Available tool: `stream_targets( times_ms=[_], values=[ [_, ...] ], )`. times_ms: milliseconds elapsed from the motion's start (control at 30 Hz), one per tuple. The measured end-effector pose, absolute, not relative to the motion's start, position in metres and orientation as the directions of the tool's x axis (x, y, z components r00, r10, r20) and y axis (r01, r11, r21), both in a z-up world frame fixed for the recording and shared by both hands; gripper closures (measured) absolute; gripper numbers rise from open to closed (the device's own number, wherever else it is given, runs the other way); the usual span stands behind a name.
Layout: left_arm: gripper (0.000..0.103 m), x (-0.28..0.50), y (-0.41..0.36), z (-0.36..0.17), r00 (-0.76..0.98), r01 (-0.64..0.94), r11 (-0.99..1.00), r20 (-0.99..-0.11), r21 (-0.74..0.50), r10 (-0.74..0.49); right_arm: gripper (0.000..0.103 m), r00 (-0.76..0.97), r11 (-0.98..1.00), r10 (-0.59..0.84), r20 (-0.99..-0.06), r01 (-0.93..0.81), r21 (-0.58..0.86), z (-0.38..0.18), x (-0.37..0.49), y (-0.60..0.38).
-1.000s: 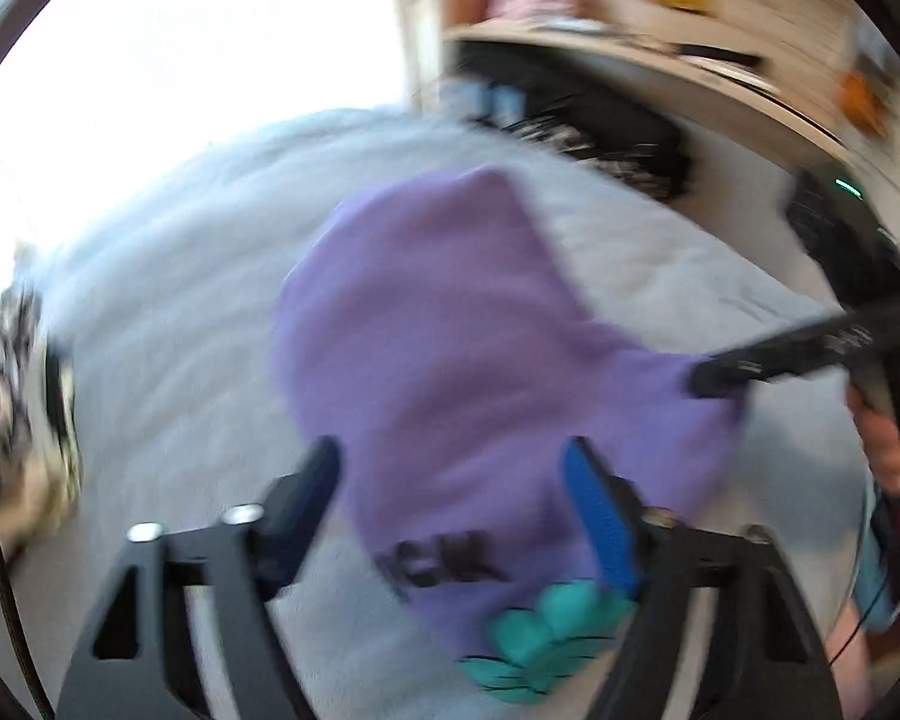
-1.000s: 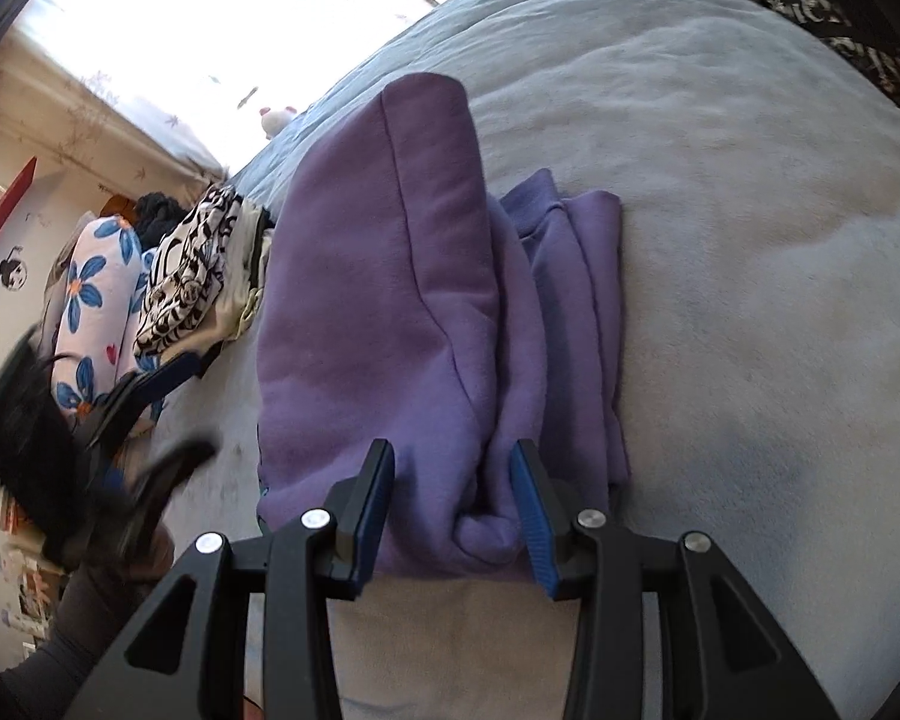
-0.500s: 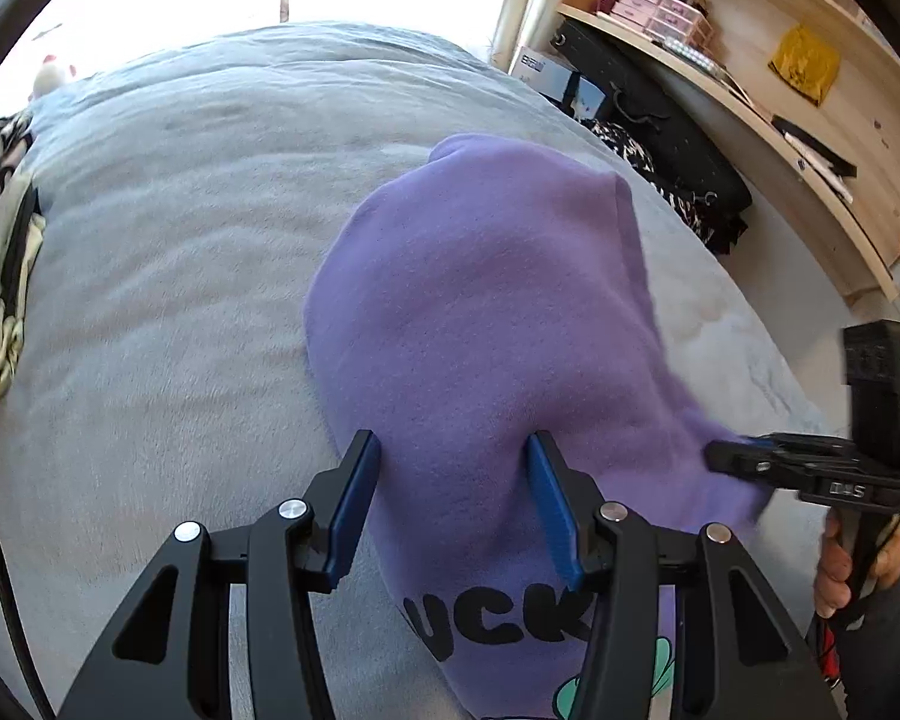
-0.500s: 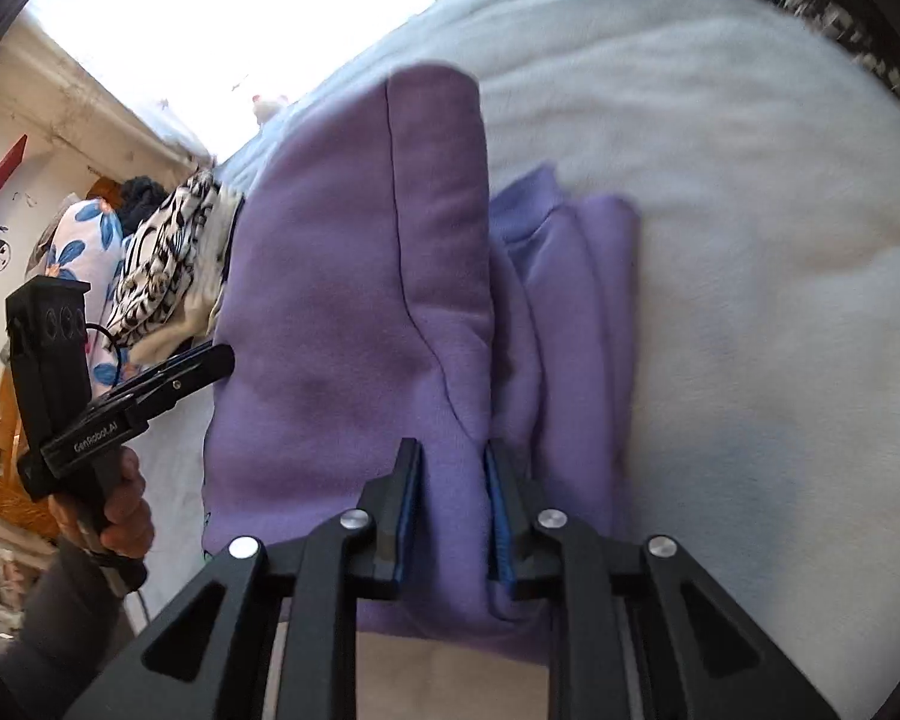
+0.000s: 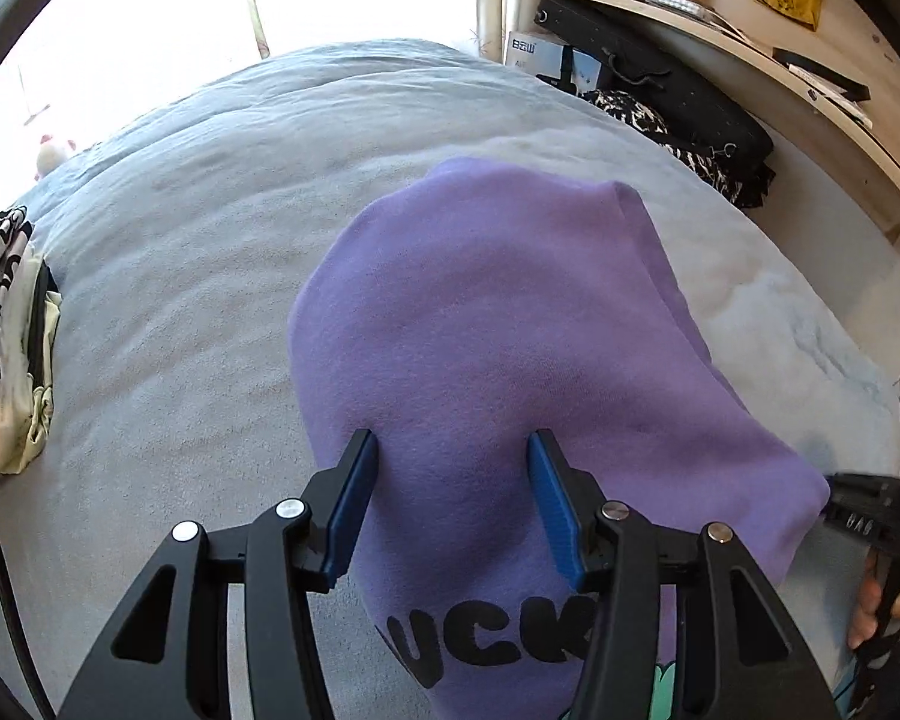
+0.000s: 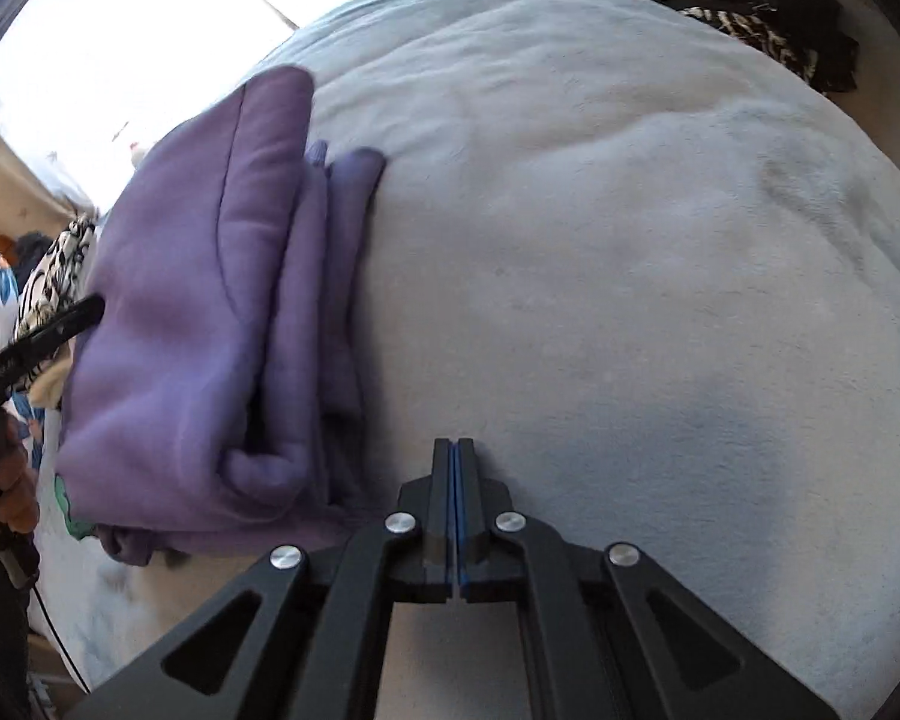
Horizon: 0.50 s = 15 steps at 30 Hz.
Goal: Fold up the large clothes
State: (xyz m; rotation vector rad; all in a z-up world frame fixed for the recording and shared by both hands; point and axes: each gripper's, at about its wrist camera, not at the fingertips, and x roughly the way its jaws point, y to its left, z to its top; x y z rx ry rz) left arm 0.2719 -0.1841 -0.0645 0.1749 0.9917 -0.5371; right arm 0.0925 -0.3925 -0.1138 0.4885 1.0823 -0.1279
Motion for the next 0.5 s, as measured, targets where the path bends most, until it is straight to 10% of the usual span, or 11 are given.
stream_targets(
  times_ms=[167,267,500],
  values=[
    [0.053,0.275,-0.186,-0.063,0.419,0.515,0.852,-0.841,-0.091,-0.343,0.09,0.545,0.869,0.229,-0.806,0.259,0.422,-0.074,0.128,-0.395],
    [0.053,0.276,-0.189,-0.064,0.414,0.517,0.852,-0.847,-0.084,-0.335,0.043,0.579,0.867,0.271,-0.769,0.199,0.456,-0.06,0.16,-0.39],
    [0.052,0.283,-0.191,-0.063,0.383,0.534,0.841,-0.86,-0.091,-0.337,0.037,0.548,0.819,0.353,-0.758,0.21,0.533,-0.088,0.243,-0.396]
  ],
)
